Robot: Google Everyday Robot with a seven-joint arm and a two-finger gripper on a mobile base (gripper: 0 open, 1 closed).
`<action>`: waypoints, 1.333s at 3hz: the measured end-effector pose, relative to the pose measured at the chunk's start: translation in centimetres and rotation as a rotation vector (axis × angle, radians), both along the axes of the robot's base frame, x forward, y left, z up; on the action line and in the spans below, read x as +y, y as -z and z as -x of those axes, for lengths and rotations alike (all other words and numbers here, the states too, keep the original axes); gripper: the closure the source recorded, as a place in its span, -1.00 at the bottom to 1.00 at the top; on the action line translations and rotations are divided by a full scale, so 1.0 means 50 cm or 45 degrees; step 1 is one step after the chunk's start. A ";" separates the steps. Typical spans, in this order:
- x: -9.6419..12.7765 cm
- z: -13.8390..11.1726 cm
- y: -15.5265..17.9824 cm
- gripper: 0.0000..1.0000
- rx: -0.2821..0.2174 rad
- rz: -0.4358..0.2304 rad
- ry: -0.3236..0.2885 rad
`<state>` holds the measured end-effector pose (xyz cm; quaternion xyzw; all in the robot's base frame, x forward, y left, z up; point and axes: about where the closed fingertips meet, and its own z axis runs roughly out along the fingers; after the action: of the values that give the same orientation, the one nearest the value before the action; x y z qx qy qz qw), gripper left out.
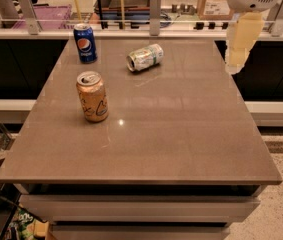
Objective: Place 7up can upright
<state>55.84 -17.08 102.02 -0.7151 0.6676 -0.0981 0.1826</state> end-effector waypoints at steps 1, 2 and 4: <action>0.019 -0.033 0.011 -1.00 -0.029 0.020 -0.003; 0.035 -0.067 0.026 -1.00 -0.065 0.020 0.001; 0.080 -0.129 0.058 -1.00 -0.100 -0.018 -0.054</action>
Offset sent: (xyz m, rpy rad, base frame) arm 0.0550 0.0253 -0.0223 -0.0109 -0.0899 -0.0112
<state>62.28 -13.06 99.10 -0.7233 0.6454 -0.1175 0.2157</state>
